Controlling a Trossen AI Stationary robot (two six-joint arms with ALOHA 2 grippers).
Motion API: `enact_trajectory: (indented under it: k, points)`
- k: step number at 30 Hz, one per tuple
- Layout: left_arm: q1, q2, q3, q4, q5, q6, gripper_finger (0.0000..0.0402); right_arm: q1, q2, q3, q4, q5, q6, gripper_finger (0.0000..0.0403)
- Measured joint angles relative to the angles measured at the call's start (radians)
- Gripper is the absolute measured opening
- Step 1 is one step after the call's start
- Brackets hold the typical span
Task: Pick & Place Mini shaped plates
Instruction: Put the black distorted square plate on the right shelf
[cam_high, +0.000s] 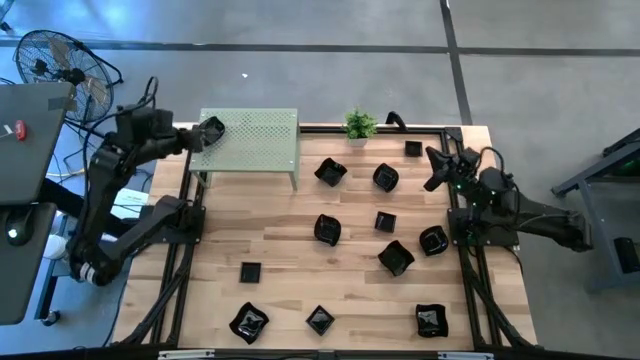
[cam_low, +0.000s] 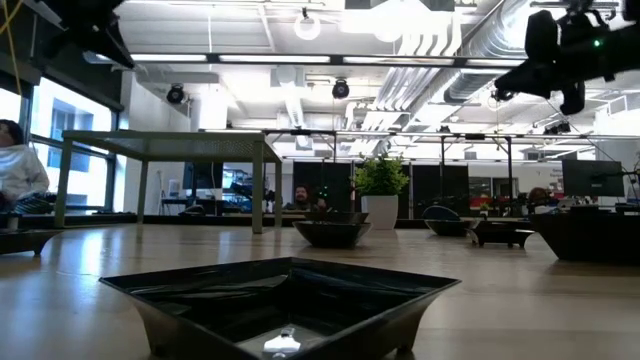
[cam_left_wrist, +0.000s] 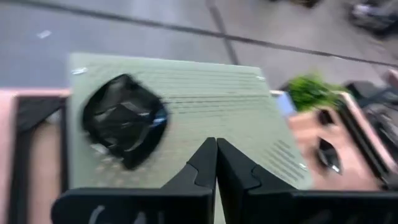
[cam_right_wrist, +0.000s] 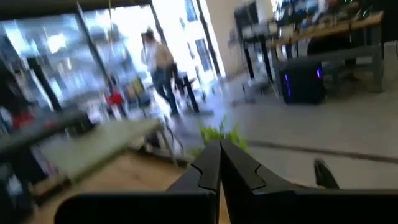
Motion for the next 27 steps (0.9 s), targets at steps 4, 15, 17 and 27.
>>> enact_trajectory:
  k: [4,15,17,27]
  points:
    - [0.0,-0.054,-0.05,0.092,0.106,0.065,0.0001,0.0,0.142,0.104,-0.119,-0.074,0.004,0.0001]
    - [-0.001,-0.059,-0.109,0.169,0.249,0.205,0.0,0.0,0.395,0.243,-0.171,-0.338,0.013,0.0001]
    - [-0.001,-0.059,-0.11,0.18,0.256,0.238,0.0,0.0,0.415,0.26,-0.176,-0.347,0.026,0.0002]
    - [-0.156,-0.044,-0.11,0.291,0.219,0.306,0.0,0.0,0.442,0.268,-0.181,-0.446,0.054,0.0002]
